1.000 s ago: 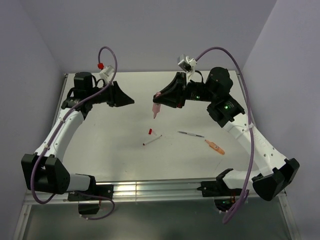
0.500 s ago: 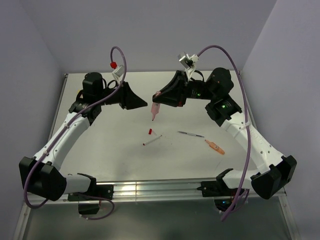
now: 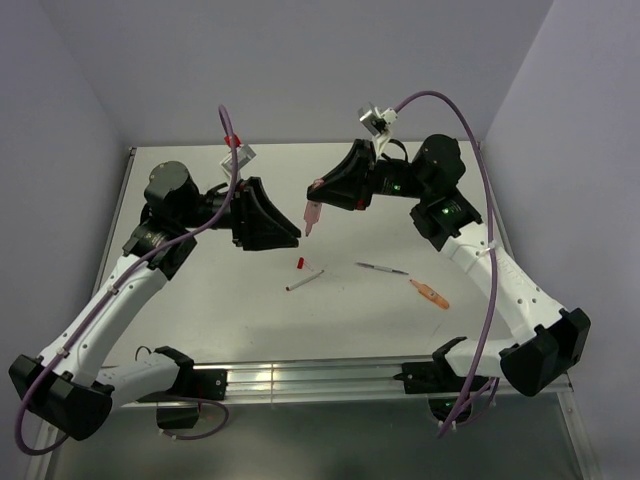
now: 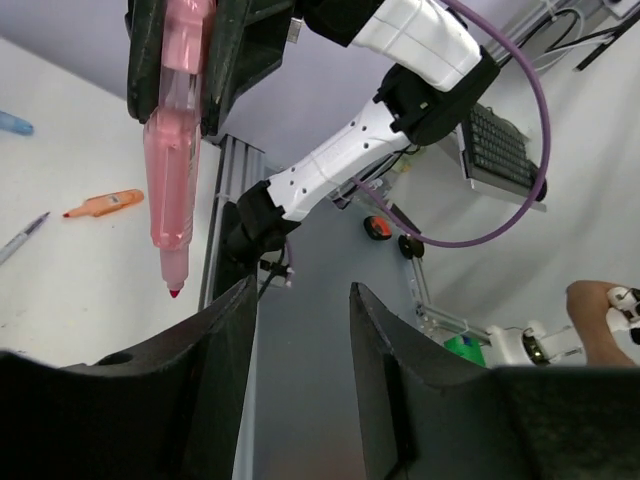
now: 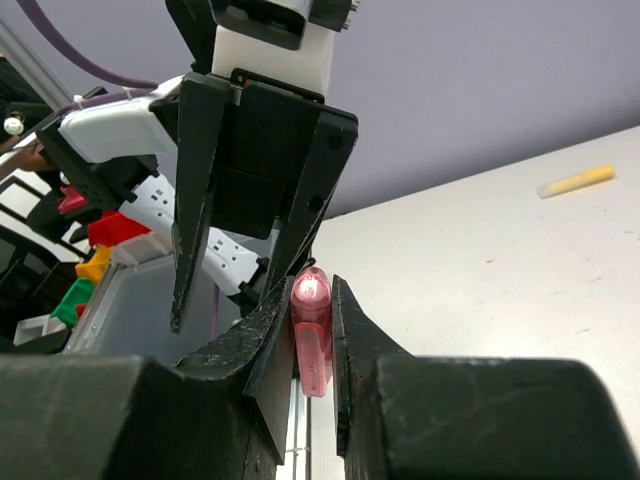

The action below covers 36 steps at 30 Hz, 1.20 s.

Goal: Insert the pens into the pen caps

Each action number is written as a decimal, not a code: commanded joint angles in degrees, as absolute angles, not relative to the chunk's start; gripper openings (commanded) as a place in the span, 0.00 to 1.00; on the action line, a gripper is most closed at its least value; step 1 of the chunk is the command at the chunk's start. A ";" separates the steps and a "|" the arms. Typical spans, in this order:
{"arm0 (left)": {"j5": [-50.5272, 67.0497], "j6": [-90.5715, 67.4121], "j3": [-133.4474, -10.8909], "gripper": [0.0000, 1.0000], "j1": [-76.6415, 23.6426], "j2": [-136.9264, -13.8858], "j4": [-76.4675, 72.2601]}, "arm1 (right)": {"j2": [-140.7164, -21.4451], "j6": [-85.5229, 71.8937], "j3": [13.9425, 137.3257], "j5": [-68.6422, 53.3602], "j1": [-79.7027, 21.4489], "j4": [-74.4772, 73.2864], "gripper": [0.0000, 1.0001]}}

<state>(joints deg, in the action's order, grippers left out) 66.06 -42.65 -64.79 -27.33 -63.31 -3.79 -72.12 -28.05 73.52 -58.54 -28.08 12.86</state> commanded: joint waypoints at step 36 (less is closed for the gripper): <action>65.75 -48.11 -61.88 0.57 -32.61 -61.09 -17.26 | -73.83 -29.97 73.56 -58.09 -27.86 18.46 0.00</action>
